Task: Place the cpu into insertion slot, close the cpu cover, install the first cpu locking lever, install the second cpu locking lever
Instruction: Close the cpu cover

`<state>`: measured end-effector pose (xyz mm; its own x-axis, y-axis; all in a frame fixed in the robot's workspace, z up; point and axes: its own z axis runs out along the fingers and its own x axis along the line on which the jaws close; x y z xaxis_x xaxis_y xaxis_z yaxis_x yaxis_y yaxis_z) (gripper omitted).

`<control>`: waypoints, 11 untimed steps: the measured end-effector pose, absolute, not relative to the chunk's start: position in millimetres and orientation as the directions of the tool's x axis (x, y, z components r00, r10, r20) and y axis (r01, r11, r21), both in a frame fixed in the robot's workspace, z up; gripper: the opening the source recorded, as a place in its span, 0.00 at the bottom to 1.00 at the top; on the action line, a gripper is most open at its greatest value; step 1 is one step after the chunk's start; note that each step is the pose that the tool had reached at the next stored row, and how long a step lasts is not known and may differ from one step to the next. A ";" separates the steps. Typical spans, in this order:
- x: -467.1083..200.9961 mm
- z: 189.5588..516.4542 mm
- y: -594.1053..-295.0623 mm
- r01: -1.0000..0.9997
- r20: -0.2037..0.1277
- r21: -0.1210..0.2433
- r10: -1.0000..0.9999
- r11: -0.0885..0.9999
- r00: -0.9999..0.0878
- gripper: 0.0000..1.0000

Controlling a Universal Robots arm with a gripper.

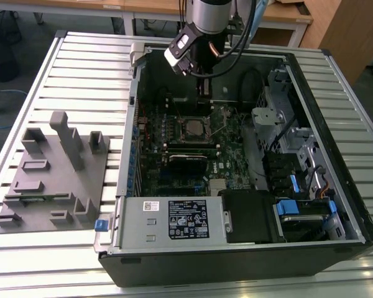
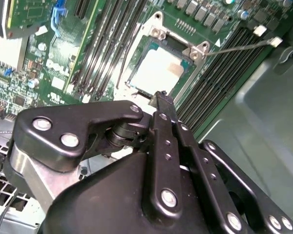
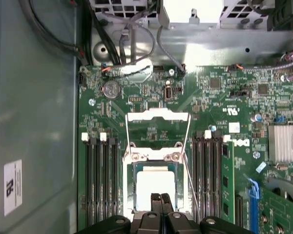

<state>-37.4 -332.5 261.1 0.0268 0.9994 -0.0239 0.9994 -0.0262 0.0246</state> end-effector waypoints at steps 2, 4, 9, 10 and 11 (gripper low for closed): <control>-33.8 261.1 -332.5 0.999 -0.024 0.025 0.999 -0.026 0.027 0.10; -30.1 261.1 -332.5 0.999 -0.024 0.025 0.999 -0.026 0.027 0.10; -18.5 261.1 -332.5 0.999 -0.024 0.025 0.999 -0.026 0.027 0.10; -15.7 261.0 -332.5 0.999 -0.024 0.025 0.999 -0.026 0.027 0.10; -12.8 261.0 -332.5 0.999 -0.024 0.025 0.999 -0.026 0.027 0.10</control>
<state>-12.8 -332.5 261.0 0.0269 0.9994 -0.0238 0.9993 -0.0263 0.0247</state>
